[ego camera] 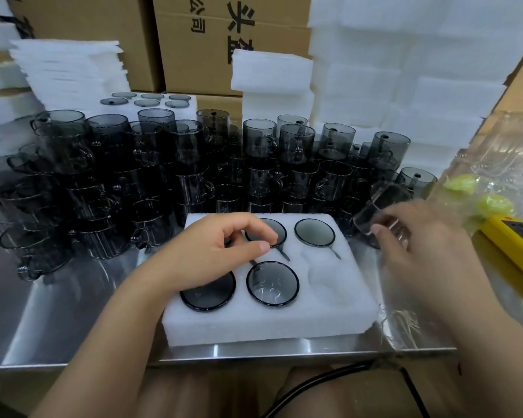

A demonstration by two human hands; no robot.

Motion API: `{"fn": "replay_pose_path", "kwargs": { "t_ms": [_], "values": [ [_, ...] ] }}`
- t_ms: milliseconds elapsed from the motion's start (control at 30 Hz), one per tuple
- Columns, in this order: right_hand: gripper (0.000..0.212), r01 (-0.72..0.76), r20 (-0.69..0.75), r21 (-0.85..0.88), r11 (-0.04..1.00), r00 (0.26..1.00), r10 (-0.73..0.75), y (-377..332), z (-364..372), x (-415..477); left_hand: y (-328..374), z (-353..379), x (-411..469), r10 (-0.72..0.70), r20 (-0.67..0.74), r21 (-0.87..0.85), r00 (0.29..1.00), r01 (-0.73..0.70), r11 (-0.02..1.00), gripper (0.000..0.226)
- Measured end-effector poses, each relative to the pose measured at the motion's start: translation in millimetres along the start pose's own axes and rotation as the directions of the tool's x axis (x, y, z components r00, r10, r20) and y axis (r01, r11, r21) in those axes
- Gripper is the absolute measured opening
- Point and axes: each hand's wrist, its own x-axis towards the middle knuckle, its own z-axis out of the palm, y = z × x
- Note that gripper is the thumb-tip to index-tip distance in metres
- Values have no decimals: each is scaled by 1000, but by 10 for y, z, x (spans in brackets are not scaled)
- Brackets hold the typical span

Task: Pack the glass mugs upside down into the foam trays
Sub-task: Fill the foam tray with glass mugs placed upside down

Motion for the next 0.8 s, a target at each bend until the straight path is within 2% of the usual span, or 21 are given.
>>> {"fn": "replay_pose_path", "kwargs": {
  "t_ms": [167, 267, 333, 467, 533, 600, 700, 800],
  "values": [
    [10, 200, -139, 126, 972, 973, -183, -288, -5, 177, 23, 2, 10, -41, -22, -32, 999, 41, 999, 15],
    [12, 297, -183, 270, 916, 950, -254, -468, 135, 275, 44, 0, 24, -57, -38, -35, 998, 56, 998, 15],
    [11, 347, -178, 359, 866, 937, -301, -555, 289, 293, 47, -4, 33, -62, -47, -55, 997, 59, 997, 16],
    [12, 395, -67, 407, 823, 912, -405, -573, 572, 225, 72, -3, 25, -62, -89, -49, 994, 58, 997, 22],
    [11, 422, -132, 391, 818, 905, -404, -542, 605, 222, 65, 8, 41, -87, -116, -22, 989, 85, 996, 15],
    [12, 440, -208, 367, 819, 897, -389, -533, 600, 225, 54, 13, 70, -110, -162, -69, 981, 100, 993, 15],
    [12, 463, -286, 342, 818, 880, -378, -546, 588, 214, 143, -7, 154, -158, -244, -131, 957, 129, 983, 26],
    [16, 476, -353, 339, 811, 864, -360, -559, 583, 215, 302, -65, 340, -211, -252, -186, 945, 166, 968, 37]
  ]
}}
